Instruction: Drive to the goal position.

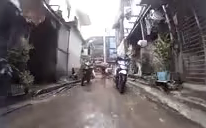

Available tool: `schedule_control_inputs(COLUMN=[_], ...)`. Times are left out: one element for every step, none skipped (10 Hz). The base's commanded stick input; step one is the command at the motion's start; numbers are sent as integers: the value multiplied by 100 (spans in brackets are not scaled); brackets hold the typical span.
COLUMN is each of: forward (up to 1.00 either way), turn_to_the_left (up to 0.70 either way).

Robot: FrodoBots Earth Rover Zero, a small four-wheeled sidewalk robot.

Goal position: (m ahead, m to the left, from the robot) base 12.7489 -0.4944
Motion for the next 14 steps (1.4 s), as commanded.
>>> schedule_control_inputs(forward=[99, 99, 99, 99, 99, 99, 99, 99, 99, 99, 99, 99, 99, 99], turn_to_the_left=[0, 7, 0, 0, 2, 13, 0, 0, 0, 0, 0, 0, 0, 0])
